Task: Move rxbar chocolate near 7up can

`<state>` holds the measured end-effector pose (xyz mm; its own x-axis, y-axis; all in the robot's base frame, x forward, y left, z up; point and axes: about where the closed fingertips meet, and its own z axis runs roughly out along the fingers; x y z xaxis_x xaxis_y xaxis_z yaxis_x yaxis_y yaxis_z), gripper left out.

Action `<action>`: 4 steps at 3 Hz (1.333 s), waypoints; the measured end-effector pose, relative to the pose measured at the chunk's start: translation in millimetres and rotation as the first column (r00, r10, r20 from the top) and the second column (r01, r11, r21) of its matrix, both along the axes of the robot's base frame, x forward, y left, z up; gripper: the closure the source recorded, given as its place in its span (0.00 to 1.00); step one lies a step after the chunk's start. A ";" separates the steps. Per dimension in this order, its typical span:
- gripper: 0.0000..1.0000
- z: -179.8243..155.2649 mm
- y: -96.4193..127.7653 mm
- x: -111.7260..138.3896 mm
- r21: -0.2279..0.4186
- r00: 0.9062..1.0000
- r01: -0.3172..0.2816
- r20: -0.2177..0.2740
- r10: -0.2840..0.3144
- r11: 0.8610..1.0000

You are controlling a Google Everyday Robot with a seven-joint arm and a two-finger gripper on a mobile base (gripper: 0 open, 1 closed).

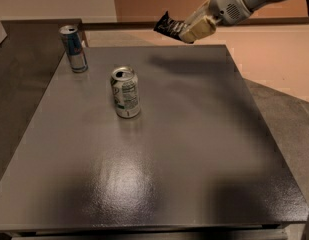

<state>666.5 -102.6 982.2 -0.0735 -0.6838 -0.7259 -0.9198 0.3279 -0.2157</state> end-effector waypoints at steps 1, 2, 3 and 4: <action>1.00 -27.8 17.2 -11.3 -0.038 0.996 -0.062 -0.062 0.059 0.997; 1.00 -55.5 37.0 -26.7 -0.052 0.984 -0.130 -0.130 0.122 0.990; 1.00 -79.8 54.4 -43.7 -0.049 0.963 -0.193 -0.198 0.180 0.980; 1.00 -100.0 69.7 -62.1 -0.033 0.939 -0.250 -0.253 0.234 0.968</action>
Offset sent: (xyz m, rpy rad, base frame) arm -0.0481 0.0560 -0.0854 -0.0869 0.2052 0.2011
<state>604.4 -32.9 882.2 -0.0704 -0.7471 -0.6609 -0.9966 0.0816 0.0139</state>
